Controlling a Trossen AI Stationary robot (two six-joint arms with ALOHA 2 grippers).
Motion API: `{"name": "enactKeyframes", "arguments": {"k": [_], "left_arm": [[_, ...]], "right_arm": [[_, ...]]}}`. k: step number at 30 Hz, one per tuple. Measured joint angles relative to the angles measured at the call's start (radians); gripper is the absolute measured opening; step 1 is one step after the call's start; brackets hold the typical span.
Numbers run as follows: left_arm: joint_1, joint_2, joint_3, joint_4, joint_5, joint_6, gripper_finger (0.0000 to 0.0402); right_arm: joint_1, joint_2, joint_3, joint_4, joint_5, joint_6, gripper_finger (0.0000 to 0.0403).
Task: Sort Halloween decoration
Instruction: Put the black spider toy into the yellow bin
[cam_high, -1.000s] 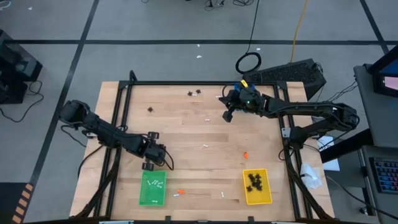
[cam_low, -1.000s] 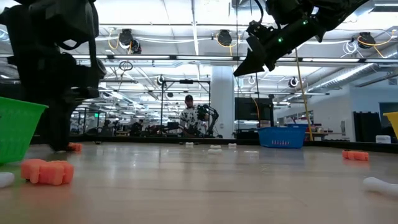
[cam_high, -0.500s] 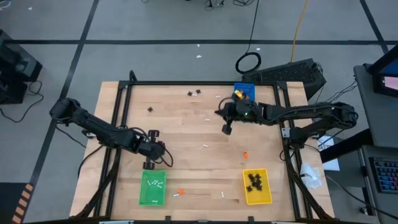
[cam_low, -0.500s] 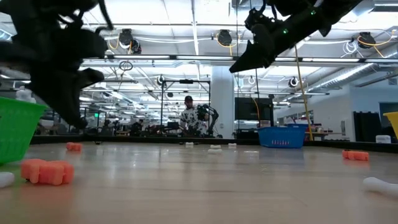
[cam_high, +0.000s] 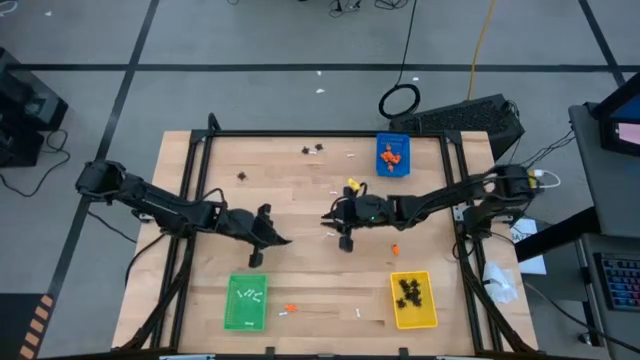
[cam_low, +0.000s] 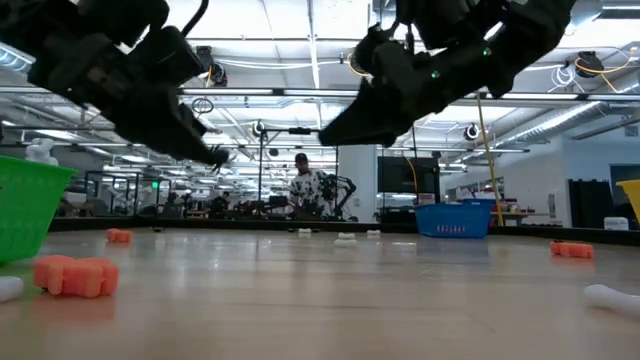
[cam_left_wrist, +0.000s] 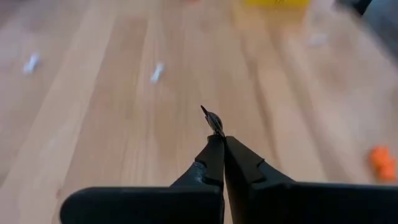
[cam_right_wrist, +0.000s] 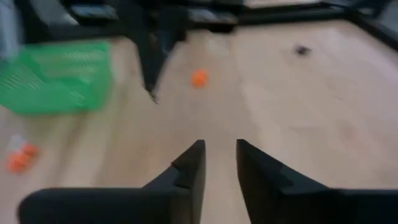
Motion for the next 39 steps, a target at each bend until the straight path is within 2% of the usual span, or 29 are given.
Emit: {"name": "enactKeyframes", "arguments": {"k": [5, 10, 21, 30, 39], "left_arm": [[0.022, 0.000, -0.037, 0.215, 0.033, 0.019, 0.0000], [0.021, 0.000, -0.042, 0.339, 0.037, 0.046, 0.0000], [0.028, -0.001, -0.042, 0.401, 0.034, 0.046, 0.0000], [0.038, 0.031, -0.041, 0.491, 0.020, 0.022, 0.0000], [0.038, 0.109, -0.041, 0.595, 0.020, 0.019, 0.0000]], "right_arm": [[0.020, 0.088, 0.007, 0.214, -0.097, 0.092, 0.0124], [0.032, 0.146, 0.046, 0.302, -0.150, 0.131, 0.0153], [0.034, 0.161, 0.123, 0.308, -0.199, 0.137, 0.0147], [0.039, 0.161, 0.125, 0.342, -0.190, 0.136, 0.0116], [0.038, 0.160, 0.125, 0.347, -0.184, 0.120, 0.0010]]}}
